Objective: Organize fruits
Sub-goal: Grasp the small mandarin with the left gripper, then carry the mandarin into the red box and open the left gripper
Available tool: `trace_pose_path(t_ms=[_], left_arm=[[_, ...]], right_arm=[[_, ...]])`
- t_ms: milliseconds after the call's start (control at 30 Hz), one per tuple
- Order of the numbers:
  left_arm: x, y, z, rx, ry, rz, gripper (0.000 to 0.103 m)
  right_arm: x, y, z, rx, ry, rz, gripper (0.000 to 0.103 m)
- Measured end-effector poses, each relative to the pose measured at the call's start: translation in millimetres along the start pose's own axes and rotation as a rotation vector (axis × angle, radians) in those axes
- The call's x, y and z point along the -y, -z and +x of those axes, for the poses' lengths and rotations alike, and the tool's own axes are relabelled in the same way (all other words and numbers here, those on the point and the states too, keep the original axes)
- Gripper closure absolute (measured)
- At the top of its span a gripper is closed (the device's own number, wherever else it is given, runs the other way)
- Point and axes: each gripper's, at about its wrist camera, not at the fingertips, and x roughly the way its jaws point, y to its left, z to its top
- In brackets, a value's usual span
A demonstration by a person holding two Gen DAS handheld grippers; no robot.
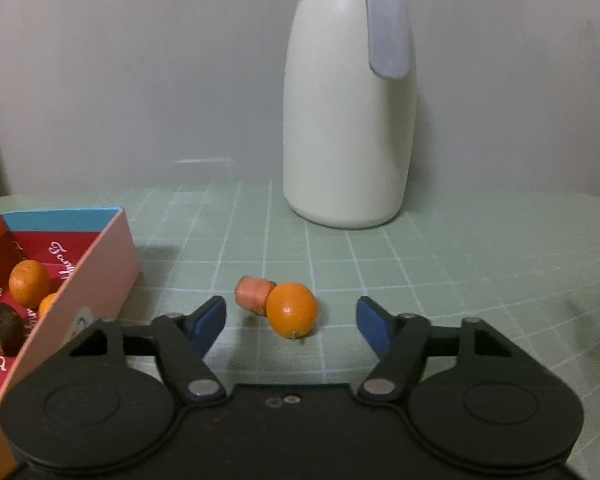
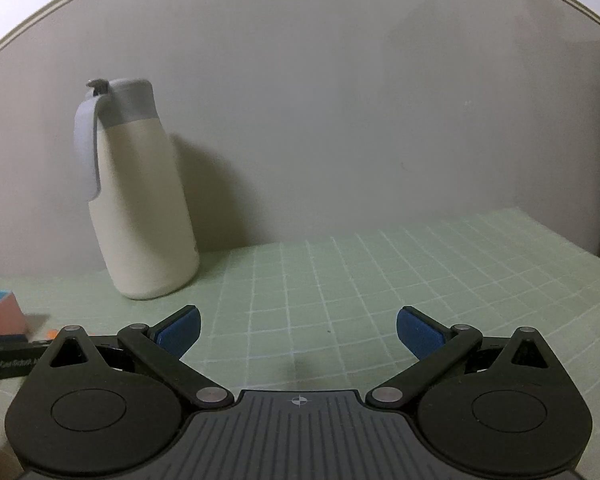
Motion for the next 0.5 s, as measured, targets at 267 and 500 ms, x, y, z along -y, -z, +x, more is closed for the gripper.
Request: trace_pose_path(t_ms=[267, 500], left_arm=[[4.5, -2.0, 14.6, -0.055, -0.024, 0.015, 0.083], [0.6, -0.3, 2.4, -0.032, 0.004, 0.006, 0.084]], right_arm=[[9.8, 0.4, 2.4, -0.004, 0.013, 0.003, 0.0], [3.0, 1.0, -1.1, -0.003, 0.002, -0.001, 0.0]])
